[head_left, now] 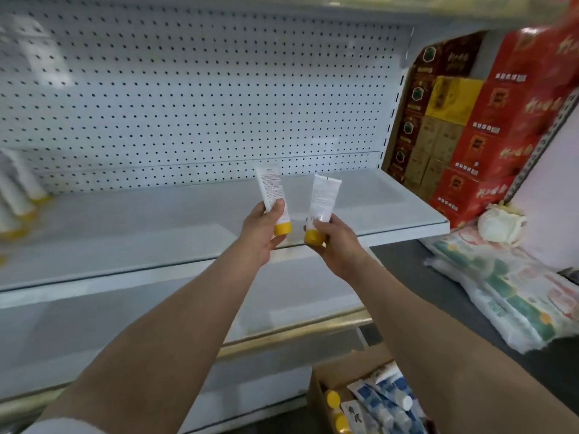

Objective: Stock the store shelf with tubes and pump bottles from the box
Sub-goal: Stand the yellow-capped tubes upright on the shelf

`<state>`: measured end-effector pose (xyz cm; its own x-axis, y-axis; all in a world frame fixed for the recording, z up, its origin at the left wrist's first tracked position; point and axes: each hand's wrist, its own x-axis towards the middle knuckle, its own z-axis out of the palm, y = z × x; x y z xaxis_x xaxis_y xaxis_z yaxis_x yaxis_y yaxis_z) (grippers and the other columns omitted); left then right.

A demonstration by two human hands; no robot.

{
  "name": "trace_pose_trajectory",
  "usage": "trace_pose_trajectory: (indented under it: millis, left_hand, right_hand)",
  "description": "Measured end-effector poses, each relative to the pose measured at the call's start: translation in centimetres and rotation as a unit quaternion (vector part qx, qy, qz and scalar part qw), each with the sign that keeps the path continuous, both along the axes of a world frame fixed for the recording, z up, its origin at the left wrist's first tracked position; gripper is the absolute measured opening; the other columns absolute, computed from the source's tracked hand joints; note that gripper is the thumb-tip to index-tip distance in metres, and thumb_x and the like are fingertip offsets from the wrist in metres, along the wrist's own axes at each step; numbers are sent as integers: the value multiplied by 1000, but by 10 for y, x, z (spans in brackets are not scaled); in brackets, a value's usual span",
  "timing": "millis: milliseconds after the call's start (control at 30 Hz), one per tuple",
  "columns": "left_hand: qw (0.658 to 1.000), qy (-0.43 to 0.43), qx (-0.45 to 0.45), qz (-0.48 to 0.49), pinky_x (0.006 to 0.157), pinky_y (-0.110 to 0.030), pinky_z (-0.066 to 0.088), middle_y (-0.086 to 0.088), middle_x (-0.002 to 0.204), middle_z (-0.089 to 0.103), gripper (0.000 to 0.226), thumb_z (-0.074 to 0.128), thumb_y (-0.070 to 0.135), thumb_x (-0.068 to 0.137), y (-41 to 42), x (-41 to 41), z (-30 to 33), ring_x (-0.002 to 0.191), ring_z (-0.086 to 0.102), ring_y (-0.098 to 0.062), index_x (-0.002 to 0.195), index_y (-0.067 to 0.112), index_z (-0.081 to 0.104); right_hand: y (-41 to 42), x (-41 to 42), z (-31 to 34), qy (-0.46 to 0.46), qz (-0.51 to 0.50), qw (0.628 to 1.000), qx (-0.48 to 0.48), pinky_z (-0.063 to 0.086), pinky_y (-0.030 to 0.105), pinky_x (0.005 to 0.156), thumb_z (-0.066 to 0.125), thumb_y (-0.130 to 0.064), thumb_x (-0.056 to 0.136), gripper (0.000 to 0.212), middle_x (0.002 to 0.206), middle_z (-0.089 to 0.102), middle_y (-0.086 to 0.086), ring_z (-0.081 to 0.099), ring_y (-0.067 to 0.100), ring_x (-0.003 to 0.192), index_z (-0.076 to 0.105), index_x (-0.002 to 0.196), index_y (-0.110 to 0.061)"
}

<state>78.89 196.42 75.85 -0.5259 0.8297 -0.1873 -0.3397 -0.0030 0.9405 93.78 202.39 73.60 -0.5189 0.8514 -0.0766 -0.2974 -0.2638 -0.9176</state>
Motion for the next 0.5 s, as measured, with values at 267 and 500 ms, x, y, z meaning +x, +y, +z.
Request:
trace_pose_trajectory:
  millis: [267,500]
  left_hand:
    - [997,21,9,75,83,-36,58,-8,113,69,40,74,19,87,-26,-121,9,96,68,-20,123,6,60]
    - [983,75,-5,167,84,-51,58,-11,105,70,38,83,8,74,-47,-237,3,94,69,-28,109,10,66]
  right_hand:
    - [-3,-122,15,-25,37,996,79,58,39,90,69,0,89,45,118,65,19,66,29,104,54,130,-13]
    - [-4,-230,25,-104,43,981,158,56,41,94,76,-7,83,45,105,74,8,72,25,99,61,121,-28]
